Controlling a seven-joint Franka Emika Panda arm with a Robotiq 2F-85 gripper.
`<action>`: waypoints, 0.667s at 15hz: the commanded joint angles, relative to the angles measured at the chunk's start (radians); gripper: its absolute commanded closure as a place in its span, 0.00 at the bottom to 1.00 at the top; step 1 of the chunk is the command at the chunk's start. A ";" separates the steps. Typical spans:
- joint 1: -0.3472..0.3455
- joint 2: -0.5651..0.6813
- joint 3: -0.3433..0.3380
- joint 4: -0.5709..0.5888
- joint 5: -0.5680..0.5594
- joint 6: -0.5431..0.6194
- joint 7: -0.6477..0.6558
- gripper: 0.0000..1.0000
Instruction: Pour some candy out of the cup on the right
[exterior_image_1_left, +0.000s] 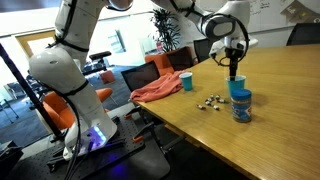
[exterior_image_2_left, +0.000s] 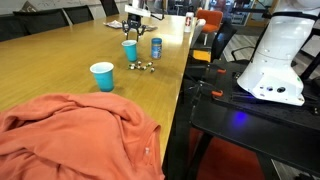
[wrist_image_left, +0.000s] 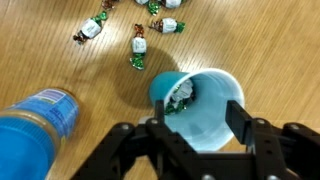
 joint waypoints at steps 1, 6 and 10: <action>0.055 -0.213 -0.033 -0.156 -0.049 -0.071 0.049 0.02; 0.130 -0.412 -0.097 -0.265 -0.221 -0.145 0.186 0.00; 0.122 -0.522 -0.090 -0.344 -0.289 -0.158 0.229 0.00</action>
